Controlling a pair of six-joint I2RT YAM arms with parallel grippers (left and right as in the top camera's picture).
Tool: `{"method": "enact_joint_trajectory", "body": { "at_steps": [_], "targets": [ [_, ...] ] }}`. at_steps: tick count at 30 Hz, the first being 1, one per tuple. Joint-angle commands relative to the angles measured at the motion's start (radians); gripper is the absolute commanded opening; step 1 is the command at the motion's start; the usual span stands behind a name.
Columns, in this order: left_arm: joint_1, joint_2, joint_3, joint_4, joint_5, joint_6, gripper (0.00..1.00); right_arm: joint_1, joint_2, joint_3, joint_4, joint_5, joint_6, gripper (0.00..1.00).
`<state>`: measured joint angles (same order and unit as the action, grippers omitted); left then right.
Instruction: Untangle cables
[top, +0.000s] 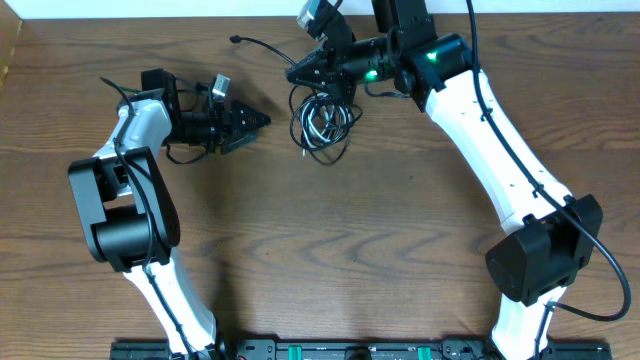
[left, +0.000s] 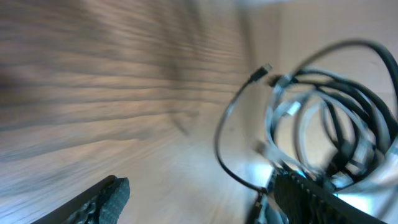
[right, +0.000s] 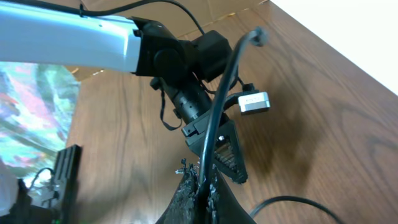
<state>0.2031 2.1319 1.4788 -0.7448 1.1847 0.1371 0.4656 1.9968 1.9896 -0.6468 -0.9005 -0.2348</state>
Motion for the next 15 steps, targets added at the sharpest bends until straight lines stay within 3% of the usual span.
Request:
{"method": "enact_joint_trajectory", "body": {
  "at_steps": [1,15],
  "targets": [
    [0.004,0.004,-0.003,-0.010,0.137,0.099,0.80,-0.007,0.014,0.006,0.006,-0.056,0.064,0.01],
    [0.004,0.004,-0.003,-0.040,0.268,0.180,0.80,0.008,0.018,0.005,-0.008,-0.060,0.107,0.01]
  ]
}}
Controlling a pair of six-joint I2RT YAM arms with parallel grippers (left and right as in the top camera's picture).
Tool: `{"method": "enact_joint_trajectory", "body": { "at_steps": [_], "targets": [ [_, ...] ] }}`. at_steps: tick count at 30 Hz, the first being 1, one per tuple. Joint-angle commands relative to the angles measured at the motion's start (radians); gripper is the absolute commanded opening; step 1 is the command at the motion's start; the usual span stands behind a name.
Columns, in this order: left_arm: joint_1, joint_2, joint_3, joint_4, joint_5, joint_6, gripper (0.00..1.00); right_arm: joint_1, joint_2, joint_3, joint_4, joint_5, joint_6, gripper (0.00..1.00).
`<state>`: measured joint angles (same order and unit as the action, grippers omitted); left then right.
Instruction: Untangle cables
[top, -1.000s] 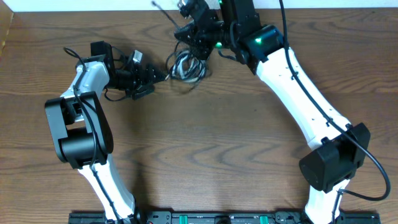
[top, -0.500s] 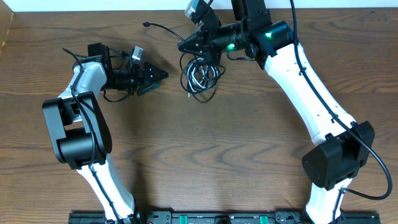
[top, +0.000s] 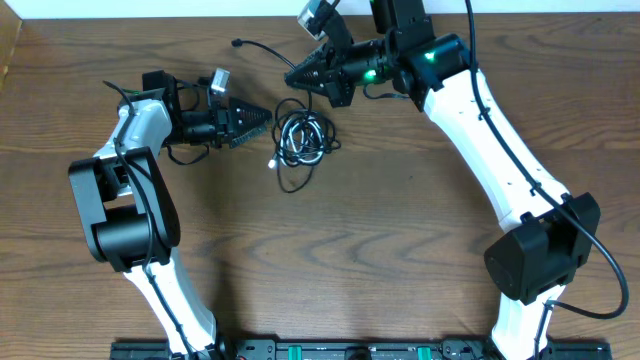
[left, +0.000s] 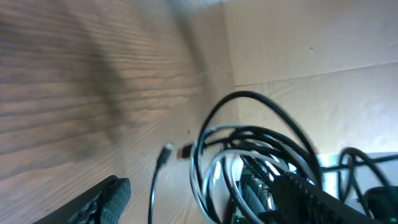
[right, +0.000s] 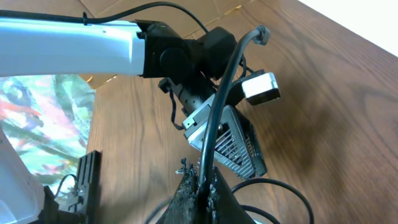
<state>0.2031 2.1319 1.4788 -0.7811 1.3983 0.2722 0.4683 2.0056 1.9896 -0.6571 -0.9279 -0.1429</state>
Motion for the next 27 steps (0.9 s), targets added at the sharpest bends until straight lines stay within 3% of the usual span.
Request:
{"method": "enact_joint_trajectory", "body": {
  "at_steps": [1,7,11,15,23,27],
  "targets": [
    [0.004,0.004,-0.003,-0.004,0.055,0.045,0.80,0.007,0.010,0.005,0.002,-0.033,0.015,0.01],
    [0.004,0.004,-0.003,-0.007,0.057,0.045,0.80,0.011,0.010,0.005,-0.002,-0.032,0.016,0.01],
    [0.004,0.004,-0.003,-0.013,0.056,0.045,0.70,0.011,0.010,0.005,-0.001,-0.030,0.024,0.01],
    [0.004,0.004,-0.003,-0.034,0.057,0.029,0.66,0.011,0.010,0.005,0.003,0.064,0.146,0.01],
    [0.004,0.004,-0.003,-0.054,0.133,-0.303,0.55,0.011,0.010,0.005,0.014,0.120,0.172,0.01],
    [0.003,0.003,-0.003,-0.196,0.174,-0.445,0.51,0.011,0.010,0.005,0.010,0.209,0.173,0.01]
  ]
}}
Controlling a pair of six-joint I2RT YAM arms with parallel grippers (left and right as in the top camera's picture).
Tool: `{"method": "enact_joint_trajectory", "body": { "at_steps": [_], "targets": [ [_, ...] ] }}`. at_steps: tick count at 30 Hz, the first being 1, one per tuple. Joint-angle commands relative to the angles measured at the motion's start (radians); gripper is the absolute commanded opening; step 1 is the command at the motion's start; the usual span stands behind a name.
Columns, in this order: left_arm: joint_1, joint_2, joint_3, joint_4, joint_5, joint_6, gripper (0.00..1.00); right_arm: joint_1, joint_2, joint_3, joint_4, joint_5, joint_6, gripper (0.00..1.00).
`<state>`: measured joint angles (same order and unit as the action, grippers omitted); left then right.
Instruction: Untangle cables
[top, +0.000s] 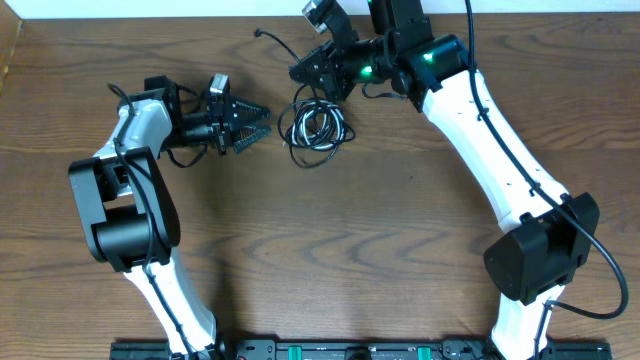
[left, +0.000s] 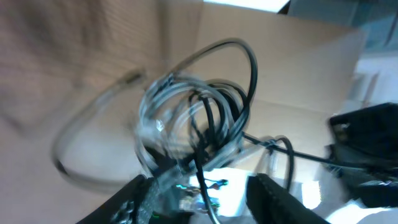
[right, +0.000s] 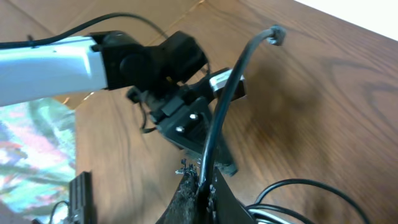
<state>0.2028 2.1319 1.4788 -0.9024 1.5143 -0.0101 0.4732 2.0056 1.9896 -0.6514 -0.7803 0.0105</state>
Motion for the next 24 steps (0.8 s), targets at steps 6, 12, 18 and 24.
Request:
{"method": "enact_joint_trajectory", "body": {
  "at_steps": [6,12,18,24],
  "targets": [
    [0.002,0.003,-0.003,-0.247,0.058,-0.168,0.50,0.007,0.010,0.005,0.006,0.072,0.019,0.01],
    [-0.026,0.003,-0.003,-0.287,0.058,-0.168,0.44,0.013,0.010,0.005,0.005,0.072,0.019,0.01],
    [-0.088,0.003,-0.003,-0.313,0.058,-0.169,0.41,0.013,0.010,0.005,0.005,0.072,0.019,0.01],
    [-0.104,0.003,-0.003,-0.302,0.058,-0.168,0.41,0.015,0.010,0.005,0.004,0.071,0.019,0.01]
  ]
}}
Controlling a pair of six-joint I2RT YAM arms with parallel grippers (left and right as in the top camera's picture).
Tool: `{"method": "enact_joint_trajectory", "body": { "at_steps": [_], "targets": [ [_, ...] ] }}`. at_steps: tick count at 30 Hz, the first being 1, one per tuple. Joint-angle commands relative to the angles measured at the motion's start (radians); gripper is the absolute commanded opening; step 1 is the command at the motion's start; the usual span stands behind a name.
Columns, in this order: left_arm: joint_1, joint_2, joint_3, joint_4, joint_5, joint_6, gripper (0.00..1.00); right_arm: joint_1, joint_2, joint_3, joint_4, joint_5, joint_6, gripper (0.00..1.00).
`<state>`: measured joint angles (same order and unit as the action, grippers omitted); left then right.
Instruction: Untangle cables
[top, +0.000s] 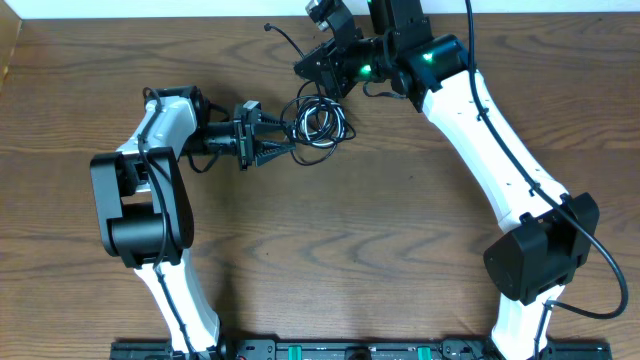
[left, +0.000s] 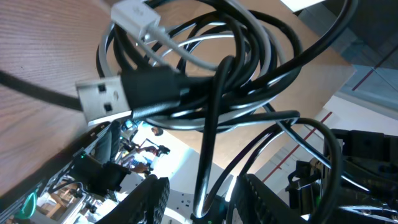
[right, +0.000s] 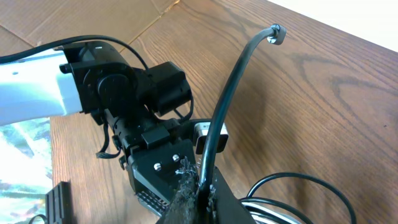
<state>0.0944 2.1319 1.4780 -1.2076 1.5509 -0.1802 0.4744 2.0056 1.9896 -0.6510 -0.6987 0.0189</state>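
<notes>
A tangled bundle of black and white cables (top: 320, 122) lies on the wooden table (top: 380, 240). My right gripper (top: 302, 68) is shut on a black cable just above the bundle. That cable's free end (right: 273, 31) sticks up past the right gripper (right: 202, 186). My left gripper (top: 284, 148) is open at the bundle's left edge. In the left wrist view the coils (left: 186, 81) fill the frame, with a black USB plug (left: 102, 99) and a white plug (left: 134, 12). One black strand runs between the left gripper's (left: 205, 202) fingers.
The left arm's wrist and camera block (right: 149, 93) sit close under the right gripper. The table's far edge (top: 200, 18) runs just behind the held cable's free end. Bare wood (top: 330, 260) stretches in front of the bundle.
My left gripper has moved right from beside the bundle to its left edge, and a black strand now stands between its open fingers. The right gripper still grips its cable in about the same place.
The right gripper has been shut on the black cable throughout. The bundle lay below it, then further left and nearer, then back under it. The left gripper stayed open to the left of the bundle and now reaches into its edge.
</notes>
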Motion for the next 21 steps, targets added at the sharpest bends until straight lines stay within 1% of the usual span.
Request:
{"method": "enact_joint_trajectory", "body": {
  "at_steps": [1,8,10,12,13,14,17,20,21],
  "targets": [
    [0.004,0.003,-0.002,0.018,0.021,0.002,0.41,0.015,0.010,0.005,0.003,-0.011,0.011,0.01],
    [0.004,0.003,-0.002,0.109,0.021,-0.002,0.41,0.033,0.010,0.005,0.003,-0.010,0.010,0.01],
    [0.004,0.003,-0.002,0.136,0.021,-0.012,0.35,0.037,0.010,0.005,0.003,-0.010,0.011,0.01],
    [0.004,0.003,-0.002,0.147,0.021,-0.017,0.23,0.037,0.010,0.005,0.003,-0.010,0.011,0.01],
    [0.004,0.003,-0.002,0.147,0.021,-0.017,0.12,0.037,0.010,0.005,0.003,-0.010,0.010,0.01],
    [0.005,0.003,-0.002,0.148,0.021,-0.017,0.08,0.037,0.010,0.005,0.003,-0.010,0.011,0.01],
    [0.005,0.003,-0.002,0.148,0.019,-0.016,0.07,0.037,0.010,0.005,0.003,-0.010,0.010,0.03],
    [0.005,0.003,-0.002,0.153,0.019,-0.016,0.07,0.037,0.010,0.005,0.003,-0.010,0.010,0.27],
    [0.005,0.003,-0.002,0.156,0.019,-0.016,0.07,0.037,0.010,0.005,0.003,-0.010,0.010,0.39]
  ]
}}
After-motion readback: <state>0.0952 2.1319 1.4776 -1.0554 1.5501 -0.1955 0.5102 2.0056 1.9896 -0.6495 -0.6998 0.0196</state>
